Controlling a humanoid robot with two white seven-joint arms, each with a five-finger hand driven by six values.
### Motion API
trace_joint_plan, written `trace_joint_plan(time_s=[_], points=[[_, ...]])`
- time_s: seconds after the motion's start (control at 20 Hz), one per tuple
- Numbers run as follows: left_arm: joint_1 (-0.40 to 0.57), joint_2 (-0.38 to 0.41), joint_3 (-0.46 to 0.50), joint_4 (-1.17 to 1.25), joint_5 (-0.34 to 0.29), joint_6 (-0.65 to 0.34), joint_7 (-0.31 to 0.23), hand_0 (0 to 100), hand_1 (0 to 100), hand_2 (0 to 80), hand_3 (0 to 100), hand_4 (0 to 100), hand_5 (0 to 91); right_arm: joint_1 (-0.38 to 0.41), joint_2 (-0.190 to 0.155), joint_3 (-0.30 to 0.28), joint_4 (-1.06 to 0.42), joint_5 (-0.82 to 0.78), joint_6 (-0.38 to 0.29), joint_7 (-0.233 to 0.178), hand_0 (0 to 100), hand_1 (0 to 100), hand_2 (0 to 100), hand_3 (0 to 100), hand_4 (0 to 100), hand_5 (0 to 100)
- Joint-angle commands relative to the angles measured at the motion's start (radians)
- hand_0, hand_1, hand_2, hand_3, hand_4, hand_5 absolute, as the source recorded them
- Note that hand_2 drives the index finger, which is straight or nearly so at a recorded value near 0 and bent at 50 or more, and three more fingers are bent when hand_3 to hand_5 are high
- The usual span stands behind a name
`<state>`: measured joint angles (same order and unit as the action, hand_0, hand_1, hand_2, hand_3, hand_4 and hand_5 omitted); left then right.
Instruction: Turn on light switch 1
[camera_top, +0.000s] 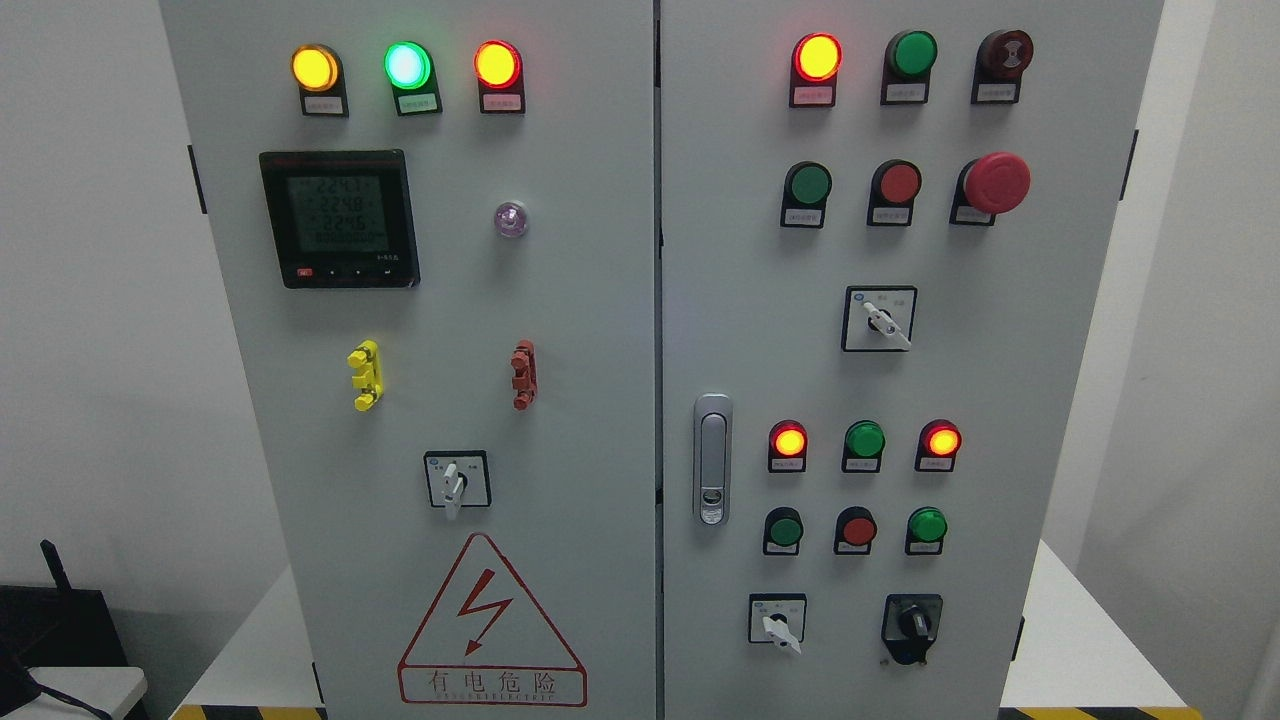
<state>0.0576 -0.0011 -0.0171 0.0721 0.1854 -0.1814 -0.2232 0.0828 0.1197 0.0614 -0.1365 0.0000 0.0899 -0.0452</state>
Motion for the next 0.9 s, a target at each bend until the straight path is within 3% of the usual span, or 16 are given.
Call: trace_joint_plan(time_s=[0.0, 0.6, 0.7, 0.85], points=[[-0.001, 0.004, -0.015, -0.002, 0.000, -0.001, -0.001, 40, 0, 0.0, 0, 0, 0.0, 0.000, 0.000, 0.000, 0.000, -0.018, 0.001, 0.001, 12, 39, 0, 0, 0, 0], [0.004, 0.000, 0.021, -0.037, -0.006, 0.000, 0.001, 41, 0, 0.0, 0, 0, 0.0, 0.000, 0.000, 0.000, 0.000, -0.017, 0.001, 0.001, 12, 39, 0, 0, 0, 0], [0.027, 0.000, 0.087, -0.122, -0.035, 0.014, 0.005, 41, 0, 0.0, 0, 0, 0.0, 0.000, 0.000, 0.000, 0.000, -0.017, 0.001, 0.001, 12, 39, 0, 0, 0, 0], [0.094, 0.006, 0.106, -0.228, -0.089, 0.022, 0.039, 40, 0, 0.0, 0, 0, 0.0, 0.000, 0.000, 0.000, 0.000, -0.017, 0.001, 0.001, 12, 39, 0, 0, 0, 0]])
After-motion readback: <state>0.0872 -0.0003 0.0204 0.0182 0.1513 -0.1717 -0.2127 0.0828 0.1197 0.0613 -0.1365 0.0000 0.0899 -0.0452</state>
